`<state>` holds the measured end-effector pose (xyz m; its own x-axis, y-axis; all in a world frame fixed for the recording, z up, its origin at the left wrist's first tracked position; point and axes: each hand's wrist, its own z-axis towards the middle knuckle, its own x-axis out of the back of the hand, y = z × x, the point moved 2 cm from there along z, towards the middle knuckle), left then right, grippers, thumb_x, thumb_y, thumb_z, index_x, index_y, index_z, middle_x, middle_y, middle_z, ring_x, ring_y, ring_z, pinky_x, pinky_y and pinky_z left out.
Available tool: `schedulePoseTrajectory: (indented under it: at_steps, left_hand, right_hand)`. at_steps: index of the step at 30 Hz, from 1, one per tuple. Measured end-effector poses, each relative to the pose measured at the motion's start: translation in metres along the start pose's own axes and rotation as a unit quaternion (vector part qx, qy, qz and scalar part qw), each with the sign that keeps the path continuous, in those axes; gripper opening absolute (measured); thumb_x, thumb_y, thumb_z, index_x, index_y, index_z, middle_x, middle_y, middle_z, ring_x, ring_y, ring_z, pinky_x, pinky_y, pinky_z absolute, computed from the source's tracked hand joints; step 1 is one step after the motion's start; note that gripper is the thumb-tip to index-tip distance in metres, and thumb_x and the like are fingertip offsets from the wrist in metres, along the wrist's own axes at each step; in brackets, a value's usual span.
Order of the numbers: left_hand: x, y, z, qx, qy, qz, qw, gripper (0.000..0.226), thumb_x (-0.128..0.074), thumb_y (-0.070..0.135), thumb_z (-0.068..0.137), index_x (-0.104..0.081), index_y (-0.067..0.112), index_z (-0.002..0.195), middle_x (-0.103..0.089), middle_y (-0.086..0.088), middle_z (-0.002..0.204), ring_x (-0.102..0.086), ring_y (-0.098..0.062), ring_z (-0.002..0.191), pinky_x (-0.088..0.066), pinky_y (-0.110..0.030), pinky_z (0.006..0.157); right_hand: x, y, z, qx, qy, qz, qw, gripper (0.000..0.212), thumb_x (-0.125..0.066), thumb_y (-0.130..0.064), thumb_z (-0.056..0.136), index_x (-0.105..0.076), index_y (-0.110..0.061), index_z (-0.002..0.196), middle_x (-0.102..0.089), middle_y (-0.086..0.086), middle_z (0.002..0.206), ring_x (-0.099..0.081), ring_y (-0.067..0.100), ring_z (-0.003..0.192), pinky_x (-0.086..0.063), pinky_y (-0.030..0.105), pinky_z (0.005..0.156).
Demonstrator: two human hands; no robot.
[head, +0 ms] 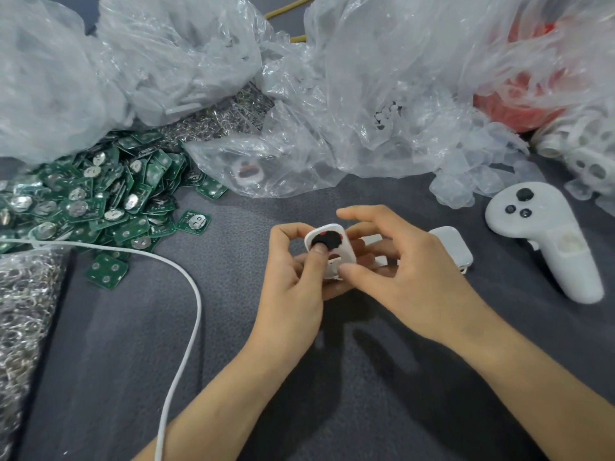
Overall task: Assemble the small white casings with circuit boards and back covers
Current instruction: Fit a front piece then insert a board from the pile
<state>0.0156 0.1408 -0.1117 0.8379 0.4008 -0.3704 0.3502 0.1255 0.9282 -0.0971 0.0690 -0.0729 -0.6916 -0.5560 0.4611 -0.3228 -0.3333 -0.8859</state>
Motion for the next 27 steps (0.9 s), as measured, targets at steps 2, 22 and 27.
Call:
schedulePoseTrajectory:
  at_steps: [2,22,27]
  left_hand:
    - [0.0,-0.001,0.001,-0.002,-0.003,-0.013,1.0,0.007,-0.039,0.011,0.1,-0.039,0.018,0.099,-0.074,-0.011,0.095,-0.072,-0.032,0.086,-0.058,-0.033,0.072]
    - [-0.003,-0.002,-0.003,0.026,-0.034,-0.016,0.999,0.011,-0.036,0.003,0.101,-0.039,0.013,0.102,-0.074,-0.012,0.092,-0.072,-0.026,0.088,-0.057,-0.029,0.071]
    - [0.0,0.001,0.0,0.069,-0.053,-0.086,0.992,0.017,-0.039,0.002,0.092,-0.044,0.01,0.107,-0.067,-0.029,0.108,-0.064,-0.042,0.107,-0.057,-0.035,0.081]
  right_hand:
    - [-0.002,0.001,0.0,-0.004,-0.01,-0.006,1.0,0.054,-0.073,-0.01,0.077,-0.056,-0.034,0.122,-0.063,-0.014,0.101,-0.066,0.003,0.087,-0.054,0.016,0.075]
    - [-0.011,0.007,-0.001,-0.035,0.006,0.069,0.997,0.045,-0.075,-0.009,0.078,-0.061,-0.031,0.115,-0.066,-0.008,0.09,-0.064,0.001,0.076,-0.047,0.008,0.065]
    - [-0.001,0.011,0.003,-0.048,0.027,0.066,0.996,0.041,-0.076,-0.015,0.077,-0.063,-0.039,0.108,-0.069,-0.011,0.085,-0.065,0.005,0.07,-0.054,0.022,0.064]
